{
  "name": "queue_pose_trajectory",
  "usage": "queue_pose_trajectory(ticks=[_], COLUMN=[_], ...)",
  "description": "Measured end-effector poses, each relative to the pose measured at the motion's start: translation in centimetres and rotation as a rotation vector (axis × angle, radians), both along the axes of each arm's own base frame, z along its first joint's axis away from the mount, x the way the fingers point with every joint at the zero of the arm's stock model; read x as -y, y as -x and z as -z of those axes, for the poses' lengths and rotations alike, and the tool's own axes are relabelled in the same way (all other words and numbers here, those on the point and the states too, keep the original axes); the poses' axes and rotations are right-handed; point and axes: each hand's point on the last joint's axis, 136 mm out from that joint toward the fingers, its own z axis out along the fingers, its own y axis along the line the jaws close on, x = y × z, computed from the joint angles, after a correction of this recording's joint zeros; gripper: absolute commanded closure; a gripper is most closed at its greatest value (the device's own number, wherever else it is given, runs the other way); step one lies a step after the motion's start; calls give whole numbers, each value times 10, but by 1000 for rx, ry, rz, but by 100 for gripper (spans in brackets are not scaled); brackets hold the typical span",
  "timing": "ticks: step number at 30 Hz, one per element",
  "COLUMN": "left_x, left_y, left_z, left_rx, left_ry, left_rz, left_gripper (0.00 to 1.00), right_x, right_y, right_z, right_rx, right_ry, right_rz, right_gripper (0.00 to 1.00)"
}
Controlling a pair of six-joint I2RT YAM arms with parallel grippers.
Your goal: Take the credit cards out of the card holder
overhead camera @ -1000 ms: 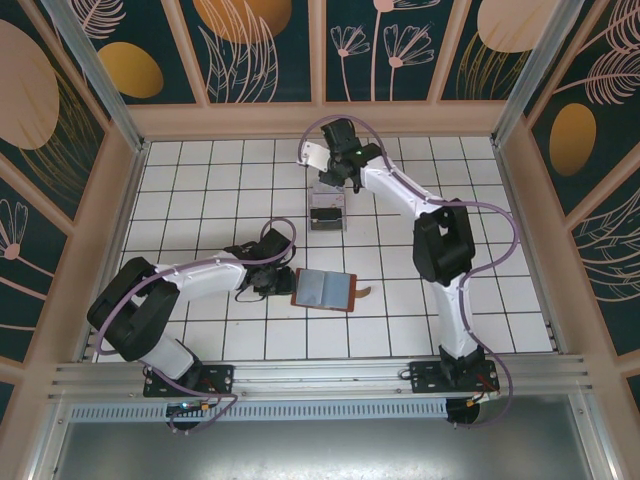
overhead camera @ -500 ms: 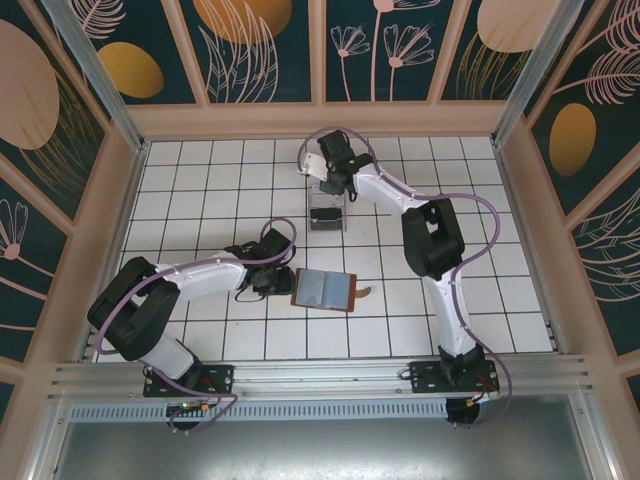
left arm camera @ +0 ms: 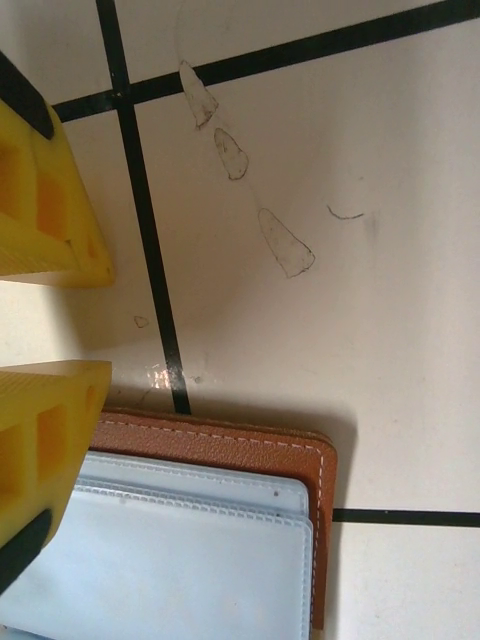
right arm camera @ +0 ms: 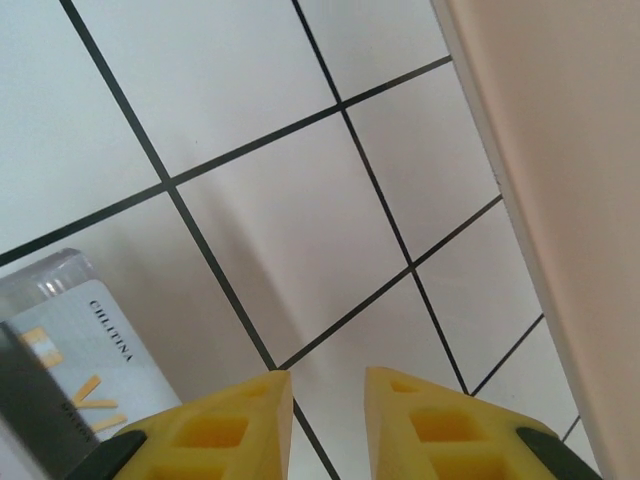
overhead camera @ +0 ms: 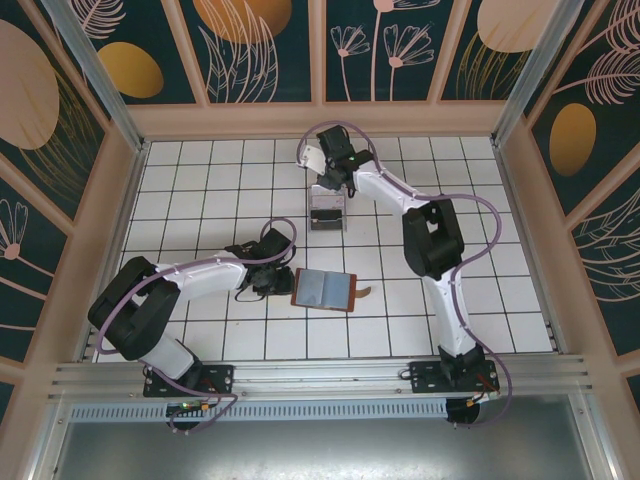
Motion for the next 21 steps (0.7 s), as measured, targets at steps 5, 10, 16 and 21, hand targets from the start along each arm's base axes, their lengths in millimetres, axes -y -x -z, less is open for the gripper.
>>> queue_pose_trajectory(ticks=[5,10,16,21], left_x=[0,1,7,9], left_y=[1,1,5,9], left_z=[1,0,-1,-1], left_rx=[-2,-9,-26,-39], left_ry=[1,12,39,52], left_rz=[12,26,50,60], left_gripper=[74,74,74,75], right_x=[-3,-8,-14,-17], right_y=[22,58,101,139], right_z=[-45,-86,-86,-63], right_rx=[29,49,-17,-133], right_ry=[-92,-207,-323,-418], right_rz=[15,24,64,133], right_gripper=[74,74,74,73])
